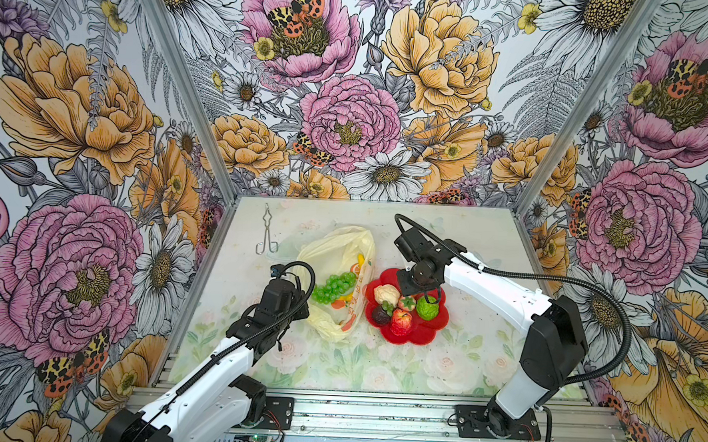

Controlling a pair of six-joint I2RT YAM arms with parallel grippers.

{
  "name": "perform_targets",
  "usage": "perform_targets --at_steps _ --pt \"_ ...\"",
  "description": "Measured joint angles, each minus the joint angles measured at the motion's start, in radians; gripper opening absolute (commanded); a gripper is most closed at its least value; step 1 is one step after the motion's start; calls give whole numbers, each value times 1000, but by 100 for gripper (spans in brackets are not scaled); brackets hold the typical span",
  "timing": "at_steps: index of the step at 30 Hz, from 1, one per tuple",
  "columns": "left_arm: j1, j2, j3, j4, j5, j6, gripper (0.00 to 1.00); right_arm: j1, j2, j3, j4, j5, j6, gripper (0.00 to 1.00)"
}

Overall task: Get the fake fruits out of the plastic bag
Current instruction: 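Reach the right gripper back into the bag toward the yellow banana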

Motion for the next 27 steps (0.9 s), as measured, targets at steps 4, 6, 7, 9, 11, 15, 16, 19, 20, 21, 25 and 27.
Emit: perform_targets --at_steps 4,6,7,9,11,15,16,19,20,21,25,27 --pt "0 7 0 0 -1 0 0 94 20 103 26 15 38 48" --pt "0 7 0 -2 -9 -2 0 142 64 175 45 19 56 48" --pt "0 7 0 -4 -14 -4 0 163 96 212 61 19 66 47" --pt "3 6 0 -16 -39 -21 0 198 165 278 85 19 87 47" --pt "23 6 0 -40 -61 -53 0 229 245 336 106 19 106 46" --pt "143 -15 0 -81 -55 -112 0 254 378 422 127 19 143 46" --pt "175 -27 0 -90 -52 -121 0 256 400 437 130 19 151 46" --pt "269 -97 0 -132 -43 -140 0 256 459 483 142 19 177 46" --pt "288 -131 0 -151 -44 -147 0 256 471 493 148 19 185 47" --pt "296 -161 0 -168 -45 -154 0 256 483 504 155 19 195 48" --pt "270 -239 -1 -205 -47 -173 0 256 513 542 174 19 214 49" --pt "230 -233 -3 -207 -45 -180 0 256 526 560 185 20 221 49"
